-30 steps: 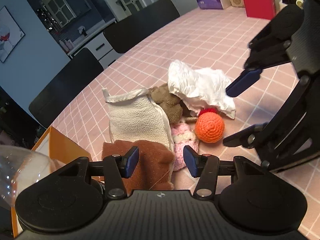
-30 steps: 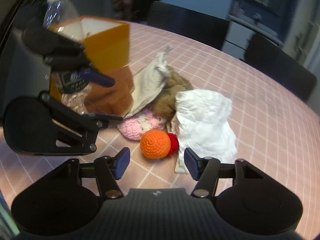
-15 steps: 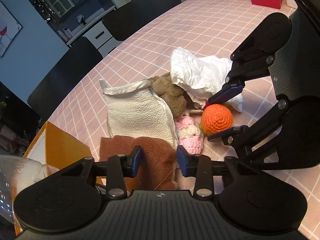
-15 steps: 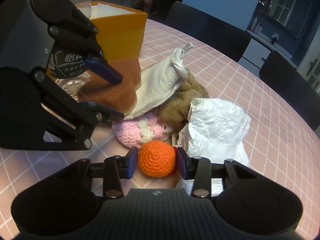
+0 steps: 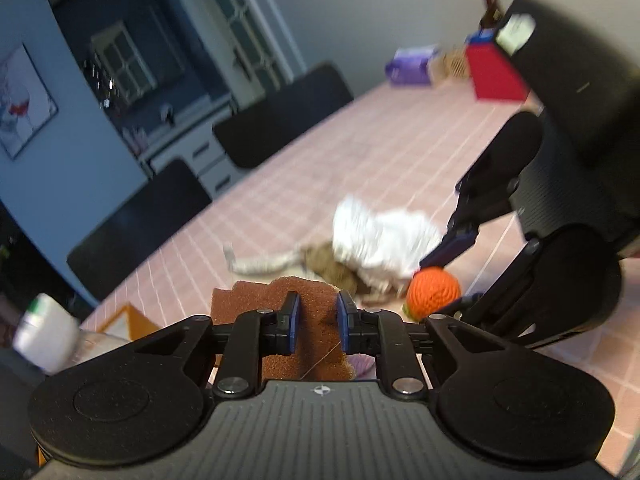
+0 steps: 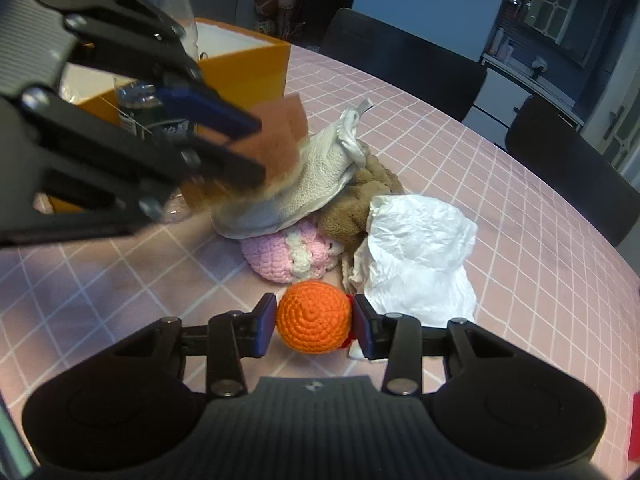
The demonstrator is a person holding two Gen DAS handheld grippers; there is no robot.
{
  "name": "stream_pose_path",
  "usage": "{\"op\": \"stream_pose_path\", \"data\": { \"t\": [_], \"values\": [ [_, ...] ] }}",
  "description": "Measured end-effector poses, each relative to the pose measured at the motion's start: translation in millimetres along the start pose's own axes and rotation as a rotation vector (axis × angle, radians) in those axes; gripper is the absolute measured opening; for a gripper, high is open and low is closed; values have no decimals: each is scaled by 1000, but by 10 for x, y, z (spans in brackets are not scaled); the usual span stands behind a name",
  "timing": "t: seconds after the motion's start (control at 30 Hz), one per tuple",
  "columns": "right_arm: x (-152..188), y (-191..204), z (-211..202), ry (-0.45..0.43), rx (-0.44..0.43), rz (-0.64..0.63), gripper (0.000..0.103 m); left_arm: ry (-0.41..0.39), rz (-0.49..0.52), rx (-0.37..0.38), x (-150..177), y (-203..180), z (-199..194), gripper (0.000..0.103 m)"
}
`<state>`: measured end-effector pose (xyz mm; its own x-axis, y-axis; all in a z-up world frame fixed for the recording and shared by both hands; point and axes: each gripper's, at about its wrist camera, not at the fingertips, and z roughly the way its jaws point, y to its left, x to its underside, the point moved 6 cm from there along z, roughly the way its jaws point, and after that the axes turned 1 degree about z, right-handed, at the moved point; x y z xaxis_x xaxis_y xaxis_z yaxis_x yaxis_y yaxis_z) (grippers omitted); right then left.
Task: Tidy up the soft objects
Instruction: 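Grasp the brown sponge with the left tool while the right tool grasps the orange crochet ball, then carry the sponge and orange ball over the shoebox and lower them inside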
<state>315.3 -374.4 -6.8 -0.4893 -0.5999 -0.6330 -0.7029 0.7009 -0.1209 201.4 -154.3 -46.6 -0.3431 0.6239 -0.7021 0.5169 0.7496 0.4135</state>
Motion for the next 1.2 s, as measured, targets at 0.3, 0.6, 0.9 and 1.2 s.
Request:
{"op": "stream_pose_path", "data": {
  "t": [0.3,0.6,0.9,1.2],
  "values": [
    [-32,-4,-478,7,20,88,41,-174,-73,103,-307,137,-765,21],
    [-250,288,-1030,-66,28,36,41,-258,-80,142,-332,274,-1367,21],
    [-504,711,-1341,-120,23,-57,41,-348,-35,65,-205,313,-1866,20],
    [-814,1171,-1488,-174,-5,-160,41,-348,-45,-93,0,505,-2034,20]
  ]
}}
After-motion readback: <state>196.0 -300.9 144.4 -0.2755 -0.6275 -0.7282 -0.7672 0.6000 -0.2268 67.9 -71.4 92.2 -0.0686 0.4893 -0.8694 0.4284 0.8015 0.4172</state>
